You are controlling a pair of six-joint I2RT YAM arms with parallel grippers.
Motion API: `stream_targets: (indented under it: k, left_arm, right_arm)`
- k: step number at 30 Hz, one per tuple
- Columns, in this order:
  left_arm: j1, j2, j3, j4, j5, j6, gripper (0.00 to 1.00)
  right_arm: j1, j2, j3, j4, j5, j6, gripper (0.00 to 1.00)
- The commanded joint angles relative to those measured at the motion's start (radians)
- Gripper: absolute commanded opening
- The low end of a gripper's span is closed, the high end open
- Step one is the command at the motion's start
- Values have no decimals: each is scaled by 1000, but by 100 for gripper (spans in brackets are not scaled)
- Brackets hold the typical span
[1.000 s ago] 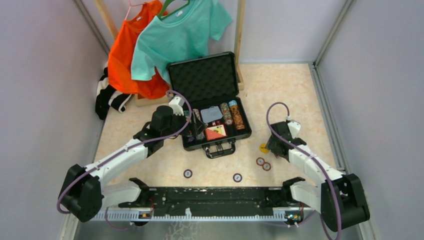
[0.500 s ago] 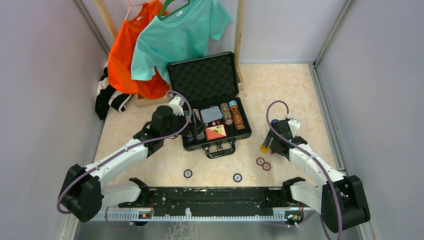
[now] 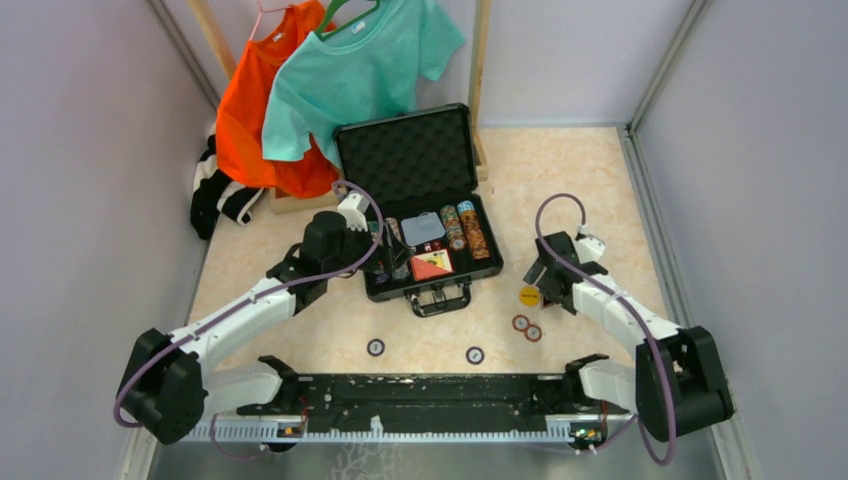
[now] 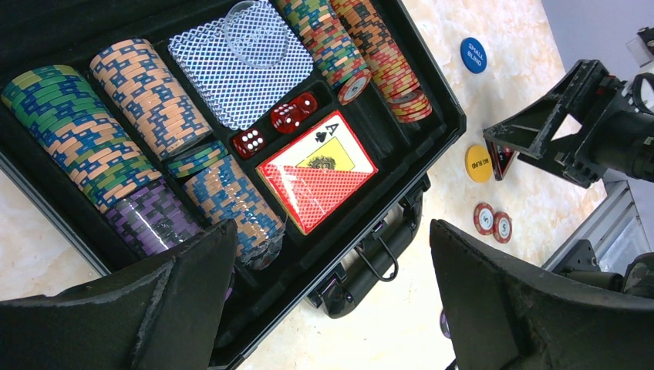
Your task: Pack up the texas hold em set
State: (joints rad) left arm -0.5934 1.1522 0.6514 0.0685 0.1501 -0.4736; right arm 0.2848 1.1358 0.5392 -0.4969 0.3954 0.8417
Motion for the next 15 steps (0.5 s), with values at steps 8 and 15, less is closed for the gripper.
stream_targets:
  k: [8, 15]
  left_arm:
    - [-5, -8, -13, 20, -1, 12, 99]
    - [-5, -2, -12, 20, -3, 13, 99]
  right_arm:
    - [-5, 25, 25, 43, 77, 198, 85]
    - [-6, 57, 34, 45, 96, 279, 85]
